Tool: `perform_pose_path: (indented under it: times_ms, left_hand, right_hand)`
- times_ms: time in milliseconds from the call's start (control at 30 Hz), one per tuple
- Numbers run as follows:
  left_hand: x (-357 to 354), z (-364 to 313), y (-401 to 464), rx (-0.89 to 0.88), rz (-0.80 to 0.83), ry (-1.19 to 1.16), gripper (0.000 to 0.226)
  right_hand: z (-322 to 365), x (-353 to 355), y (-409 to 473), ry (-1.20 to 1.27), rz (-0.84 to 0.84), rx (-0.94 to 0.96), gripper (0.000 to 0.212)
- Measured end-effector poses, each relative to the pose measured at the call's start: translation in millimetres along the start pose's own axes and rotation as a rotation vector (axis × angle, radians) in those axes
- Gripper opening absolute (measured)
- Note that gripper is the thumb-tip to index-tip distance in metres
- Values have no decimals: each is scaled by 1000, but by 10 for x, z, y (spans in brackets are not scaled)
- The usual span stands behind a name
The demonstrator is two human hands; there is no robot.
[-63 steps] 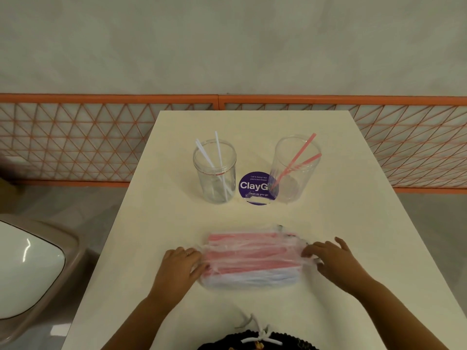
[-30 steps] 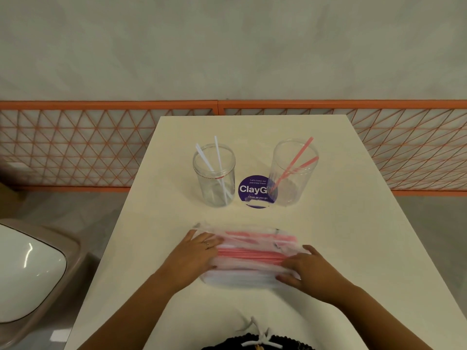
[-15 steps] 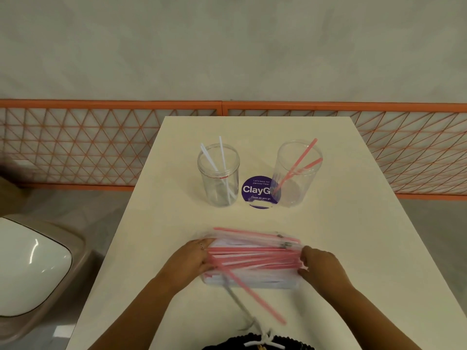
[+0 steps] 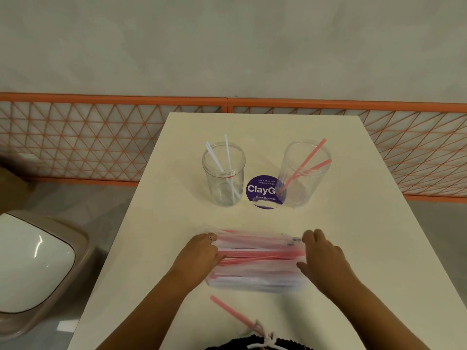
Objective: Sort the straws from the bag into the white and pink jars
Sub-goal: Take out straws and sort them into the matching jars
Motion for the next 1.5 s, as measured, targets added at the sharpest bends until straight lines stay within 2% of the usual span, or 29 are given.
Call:
perform_pose_path:
  times_ms: [67, 100, 167, 233, 367, 467, 533, 600, 667, 767, 867, 967, 1067, 1233, 1367, 1500]
  left_hand:
    - [22, -20, 20, -16, 3, 34, 35]
    - [22, -13, 13, -12, 4, 35, 35]
    - [30, -20, 6, -17, -35, 56, 30]
    - [-44, 7, -76, -62, -82, 107, 24]
    - [-80, -48, -125, -171, -200, 188, 46]
    - [-146, -67, -69, -180, -86, 187, 71]
    - [-212, -53, -67, -126, 28, 93, 84]
    - [-269, -44, -67, -103, 64, 94, 95]
    - [-298, -32, -78, -108, 55, 56, 93]
    - [-324, -7, -78, -133, 28, -47, 95]
    - [-323, -6, -77, -145, 34, -152, 100]
    - [-288, -51, -104, -159, 26, -343, 96]
    - [-302, -40, -120, -128, 70, -402, 107]
    - [-373, 29, -90, -87, 65, -437, 106]
    - [-371, 8, -82, -67, 58, -438, 113]
    - [-387, -2, -66, -62, 78, -473, 108]
  right_hand:
    - [190, 8, -51, 94, -165, 172, 38]
    - [306, -1, -94, 144, -166, 297, 35]
    - [535, -73, -176, 174, -33, 511, 25]
    - [758, -335, -221, 96, 226, 672, 24]
    - [903, -631, -150, -7, 349, 808, 35]
    - [859, -758, -33, -81, 360, 797, 46]
    - [851, -815, -1, -111, 364, 783, 53]
    - [863, -845, 7, -143, 367, 764, 57]
    - [886, -849, -12, -156, 354, 743, 49]
    - [879, -848, -27, -105, 291, 717, 27]
    - [803, -861, -22, -80, 285, 680, 25]
    - [757, -834, -9, -84, 320, 647, 23]
    - [760, -660, 10, -25, 291, 635, 23]
    - [745, -351, 131, 54, 37, 613, 24]
    - [740, -377, 287, -13, 49, 536, 35]
    - [727, -462, 407, -60, 46, 534, 44]
Point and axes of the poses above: each hand's wrist, its own y-axis towards the middle knuckle, its own x-axis out of the back of the hand, z = x × y, the point moved 3 cm from there along y, towards the middle knuckle, and after that the axes turned 13 degrees about z, right-handed, at the moved point
